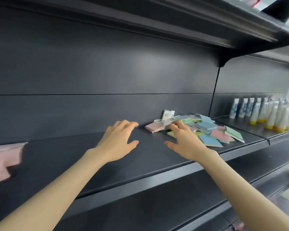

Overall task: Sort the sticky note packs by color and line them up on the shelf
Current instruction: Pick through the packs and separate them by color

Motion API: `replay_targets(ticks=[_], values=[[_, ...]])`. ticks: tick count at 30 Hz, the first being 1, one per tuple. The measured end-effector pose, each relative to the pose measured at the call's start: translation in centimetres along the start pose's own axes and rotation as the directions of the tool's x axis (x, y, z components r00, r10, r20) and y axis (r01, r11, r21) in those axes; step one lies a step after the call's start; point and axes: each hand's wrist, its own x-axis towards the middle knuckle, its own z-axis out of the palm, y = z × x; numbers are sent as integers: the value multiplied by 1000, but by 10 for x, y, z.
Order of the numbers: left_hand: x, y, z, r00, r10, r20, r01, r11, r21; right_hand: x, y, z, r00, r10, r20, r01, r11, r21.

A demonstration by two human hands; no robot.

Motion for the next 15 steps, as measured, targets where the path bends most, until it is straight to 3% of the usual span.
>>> replay_targets(ticks=[7, 15], values=[[61, 67, 38, 995, 88, 53, -89, 996, 14, -8, 92, -10, 995, 94, 26, -94, 995, -29], [139, 86, 82, 991, 98, 88, -100, 995, 14, 32, 170, -5, 989, 142, 36, -140, 989, -54]])
